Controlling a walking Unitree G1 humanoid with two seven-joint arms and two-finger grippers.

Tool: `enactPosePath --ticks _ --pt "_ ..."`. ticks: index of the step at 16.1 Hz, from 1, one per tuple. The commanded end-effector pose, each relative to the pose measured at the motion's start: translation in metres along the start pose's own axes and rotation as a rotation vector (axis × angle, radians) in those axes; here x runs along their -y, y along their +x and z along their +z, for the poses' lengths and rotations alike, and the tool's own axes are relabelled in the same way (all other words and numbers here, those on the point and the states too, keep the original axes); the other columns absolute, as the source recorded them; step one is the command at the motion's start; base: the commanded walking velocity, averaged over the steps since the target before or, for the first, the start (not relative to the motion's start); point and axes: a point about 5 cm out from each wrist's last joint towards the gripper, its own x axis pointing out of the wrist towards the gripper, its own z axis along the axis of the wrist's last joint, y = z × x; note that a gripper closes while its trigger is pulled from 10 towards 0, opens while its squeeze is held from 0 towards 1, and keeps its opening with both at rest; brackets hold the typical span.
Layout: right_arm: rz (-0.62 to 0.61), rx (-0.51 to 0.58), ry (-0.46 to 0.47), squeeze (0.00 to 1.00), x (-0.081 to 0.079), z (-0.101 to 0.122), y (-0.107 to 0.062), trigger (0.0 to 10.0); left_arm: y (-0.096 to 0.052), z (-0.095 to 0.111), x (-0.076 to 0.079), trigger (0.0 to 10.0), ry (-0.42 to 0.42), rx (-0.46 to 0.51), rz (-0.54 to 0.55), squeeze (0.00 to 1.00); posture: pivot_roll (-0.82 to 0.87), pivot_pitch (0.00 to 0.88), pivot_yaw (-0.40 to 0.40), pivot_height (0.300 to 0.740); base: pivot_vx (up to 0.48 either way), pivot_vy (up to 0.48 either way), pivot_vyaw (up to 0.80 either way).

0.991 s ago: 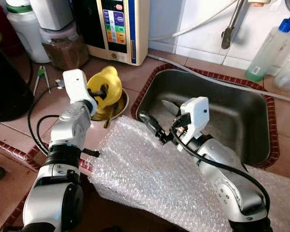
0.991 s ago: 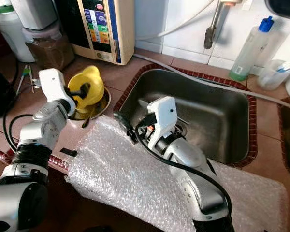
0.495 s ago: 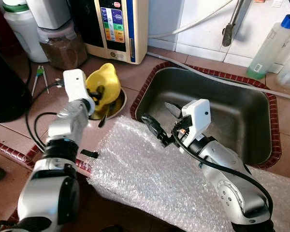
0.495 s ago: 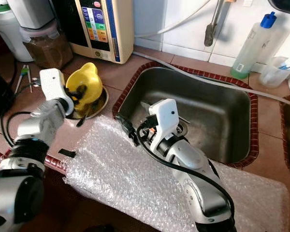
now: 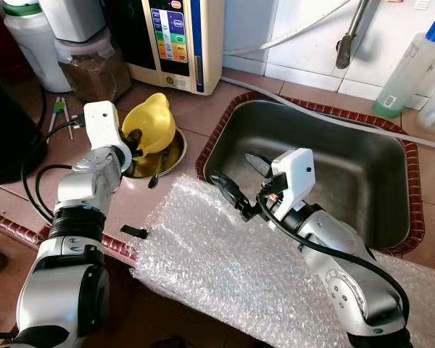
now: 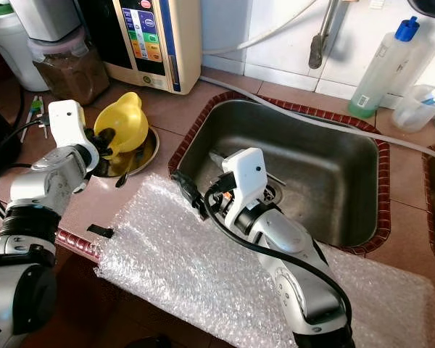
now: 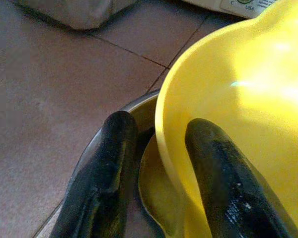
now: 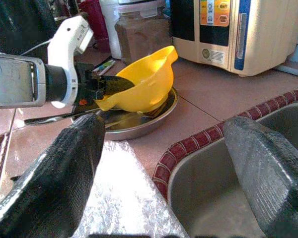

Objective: Kitchen organization

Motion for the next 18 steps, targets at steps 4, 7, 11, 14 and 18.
enactPosePath --ticks 4,7,11,14,18 --pt "0.019 -0.003 -0.006 0.00 -0.002 0.000 0.002 10.0 -0.003 -0.001 -0.007 0.0 0.001 -0.005 0.001 0.00 -0.02 0.166 0.050 0.740 0.000 0.000 0.00" --pt "0.016 -0.004 -0.009 0.00 -0.002 -0.001 0.003 10.0 -0.004 0.002 -0.010 0.0 -0.006 0.012 0.014 0.00 -0.01 0.160 0.049 0.740 0.000 0.000 0.00" --pt "0.015 -0.005 -0.018 0.00 -0.001 -0.002 0.004 10.0 -0.005 0.008 -0.012 0.0 -0.005 0.056 0.022 0.00 -0.01 0.151 0.044 0.740 0.000 0.000 0.00" --pt "0.016 -0.005 -0.020 0.00 -0.001 -0.003 0.005 10.0 -0.006 0.011 -0.012 0.0 -0.014 0.097 0.020 0.00 -0.01 0.149 0.045 0.740 0.000 0.000 0.00" --pt "0.011 -0.001 -0.022 0.00 0.000 -0.003 0.007 10.0 -0.011 0.028 -0.010 0.0 -0.012 0.214 0.029 0.00 0.01 0.151 0.047 0.740 0.000 0.000 0.00"
